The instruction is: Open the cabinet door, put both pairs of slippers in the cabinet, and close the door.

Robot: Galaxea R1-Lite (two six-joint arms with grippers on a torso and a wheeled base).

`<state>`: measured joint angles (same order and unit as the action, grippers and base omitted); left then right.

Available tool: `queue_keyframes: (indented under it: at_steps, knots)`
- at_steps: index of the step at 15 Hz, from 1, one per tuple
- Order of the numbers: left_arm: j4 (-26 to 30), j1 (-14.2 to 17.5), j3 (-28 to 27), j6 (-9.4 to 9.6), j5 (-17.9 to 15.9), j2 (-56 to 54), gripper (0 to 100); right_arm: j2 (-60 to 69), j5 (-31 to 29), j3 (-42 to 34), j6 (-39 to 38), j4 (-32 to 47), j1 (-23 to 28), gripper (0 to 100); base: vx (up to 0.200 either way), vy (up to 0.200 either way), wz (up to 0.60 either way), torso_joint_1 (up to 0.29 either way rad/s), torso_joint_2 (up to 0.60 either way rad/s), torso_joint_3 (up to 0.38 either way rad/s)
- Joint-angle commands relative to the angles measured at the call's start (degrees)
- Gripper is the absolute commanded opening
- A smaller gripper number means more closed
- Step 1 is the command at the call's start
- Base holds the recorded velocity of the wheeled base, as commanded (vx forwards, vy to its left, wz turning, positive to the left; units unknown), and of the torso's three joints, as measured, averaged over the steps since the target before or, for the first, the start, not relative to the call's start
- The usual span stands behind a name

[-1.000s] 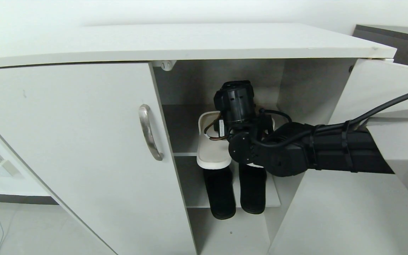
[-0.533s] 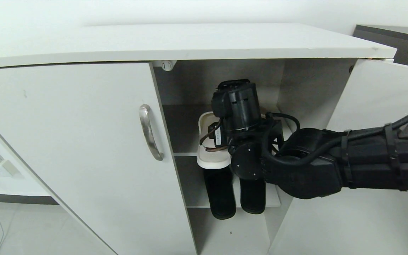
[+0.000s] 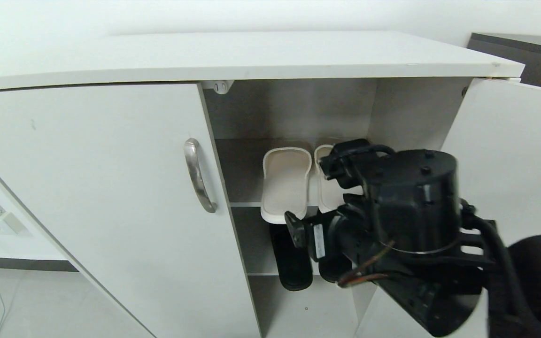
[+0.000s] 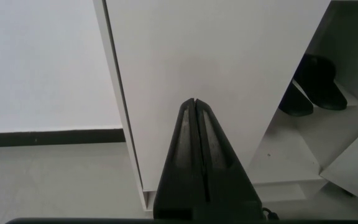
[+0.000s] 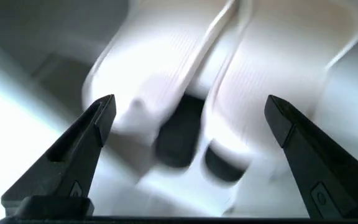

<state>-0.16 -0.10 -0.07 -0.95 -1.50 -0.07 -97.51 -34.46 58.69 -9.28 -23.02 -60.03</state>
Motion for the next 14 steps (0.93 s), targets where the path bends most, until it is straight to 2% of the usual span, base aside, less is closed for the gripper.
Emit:
queue_keyframes:
  at_steps: [1, 2, 3, 12, 14]
  knots:
    - [-0.02, 0.01, -0.01, -0.02, 0.01, 0.07, 0, 8.74, 5.99, -9.03, 0.14, -1.86, -0.62, 100, 0.0, 0.0, 0.0, 0.0, 0.0, 0.0]
    - [-0.02, 0.01, 0.07, -0.02, 0.01, 0.07, 0, 8.39, 6.07, -9.38, 0.22, -2.56, -0.62, 100, 0.0, 0.0, 0.0, 0.0, 0.0, 0.0]
    - [-0.02, 0.01, 0.07, 0.07, 0.01, 0.07, 0, 7.95, 5.99, -9.38, 0.22, -3.44, -0.62, 0, 0.0, 0.0, 0.0, 0.0, 0.0, 0.0]
    - [-0.02, 0.01, 0.07, 0.07, 0.01, 0.07, 0, 4.44, 5.72, -9.47, 0.05, -4.23, -0.62, 0, 0.0, 0.0, 0.0, 0.0, 0.0, 0.0]
    - [-0.02, 0.01, -0.01, 0.16, -0.08, 0.07, 0, 4.17, 5.72, -9.47, 0.05, -4.23, -0.62, 0, -0.2, 0.0, 0.0, 0.002, 0.01, 0.002]
